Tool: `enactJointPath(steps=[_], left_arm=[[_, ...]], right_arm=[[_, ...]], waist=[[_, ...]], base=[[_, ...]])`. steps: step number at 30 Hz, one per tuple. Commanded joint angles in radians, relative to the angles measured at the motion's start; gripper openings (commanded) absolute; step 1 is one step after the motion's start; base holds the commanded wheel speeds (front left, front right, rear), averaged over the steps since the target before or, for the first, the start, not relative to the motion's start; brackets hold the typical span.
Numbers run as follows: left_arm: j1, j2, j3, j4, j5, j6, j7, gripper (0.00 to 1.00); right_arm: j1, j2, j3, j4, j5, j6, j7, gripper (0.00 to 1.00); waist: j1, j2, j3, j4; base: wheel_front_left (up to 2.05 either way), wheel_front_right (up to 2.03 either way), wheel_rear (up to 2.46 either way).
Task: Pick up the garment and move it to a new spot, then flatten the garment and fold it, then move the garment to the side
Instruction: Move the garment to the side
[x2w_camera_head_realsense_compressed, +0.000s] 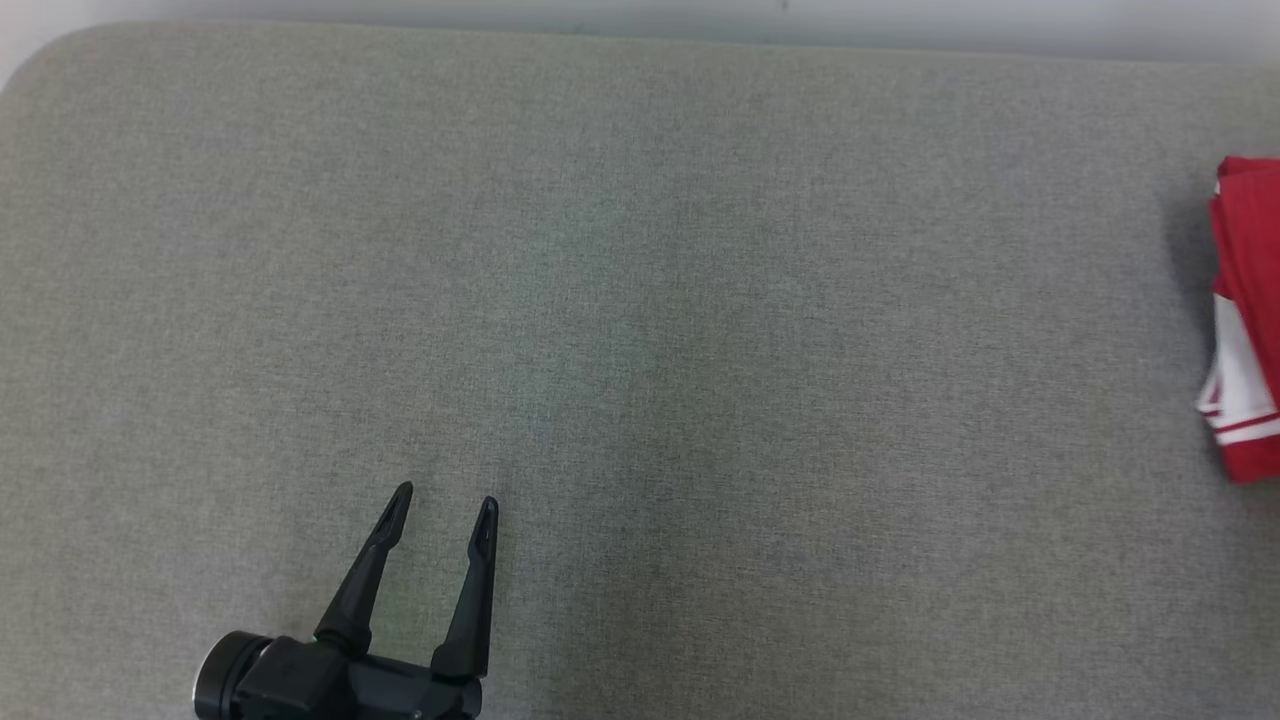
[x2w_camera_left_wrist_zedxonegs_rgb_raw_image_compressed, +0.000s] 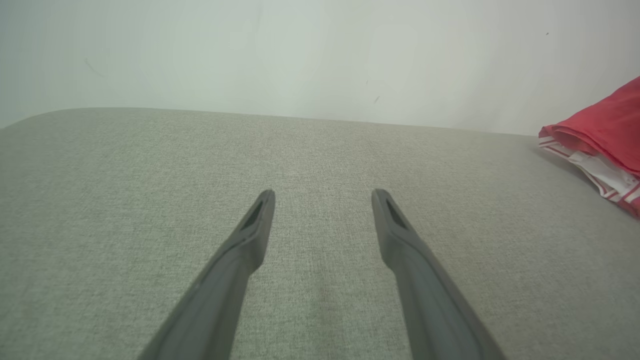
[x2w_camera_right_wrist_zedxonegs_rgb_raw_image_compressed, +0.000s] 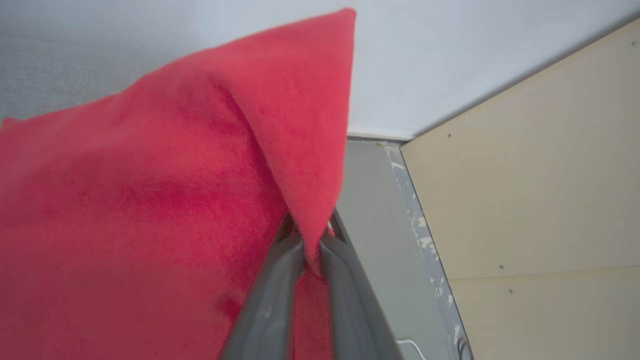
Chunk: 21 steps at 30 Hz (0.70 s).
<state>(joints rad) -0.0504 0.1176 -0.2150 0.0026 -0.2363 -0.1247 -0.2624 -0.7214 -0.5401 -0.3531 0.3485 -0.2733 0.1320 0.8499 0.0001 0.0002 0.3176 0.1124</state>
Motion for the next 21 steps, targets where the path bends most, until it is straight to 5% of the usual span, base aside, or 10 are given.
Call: enactJointPath(steps=[1, 2, 9, 15, 21], left_arm=[[-0.013, 0.006, -0.003, -0.006, -0.001, -0.006, -0.003, 1.0], [-0.015, 0.008, -0.004, -0.006, -0.002, -0.006, -0.003, 1.0], [-0.036, 0.0, 0.001, -0.057, 0.03, 0.007, -0.003, 1.0], [-0.005, -0.008, 0.023, -0.09, -0.003, 0.0, -0.003, 1.0], [0.034, -0.031, 0.081, -0.085, -0.03, 0.001, -0.003, 1.0]], right_arm=[[0.007, -0.024, 0.014, -0.01, -0.012, -0.003, -0.052, 0.49], [0.014, -0.035, 0.012, -0.001, -0.026, -0.003, -0.079, 1.0], [0.073, -0.022, -0.032, 0.039, -0.106, -0.003, -0.112, 1.0], [0.121, 0.065, -0.065, -0.001, -0.095, -0.003, -0.128, 1.0], [0.196, 0.182, -0.074, -0.141, -0.019, -0.003, -0.278, 1.0]], waist=[[-0.0001, -0.0002, 0.013, 0.006], [-0.0001, -0.0002, 0.018, 0.007], [-0.0001, -0.0002, 0.007, 0.008], [-0.0001, -0.0002, -0.063, -0.007], [-0.0001, -0.0002, -0.164, -0.022]], base=[[0.0, 0.0, 0.0], [0.0, 0.0, 0.0], [0.0, 0.0, 0.0], [0.0, 0.0, 0.0], [0.0, 0.0, 0.0]])
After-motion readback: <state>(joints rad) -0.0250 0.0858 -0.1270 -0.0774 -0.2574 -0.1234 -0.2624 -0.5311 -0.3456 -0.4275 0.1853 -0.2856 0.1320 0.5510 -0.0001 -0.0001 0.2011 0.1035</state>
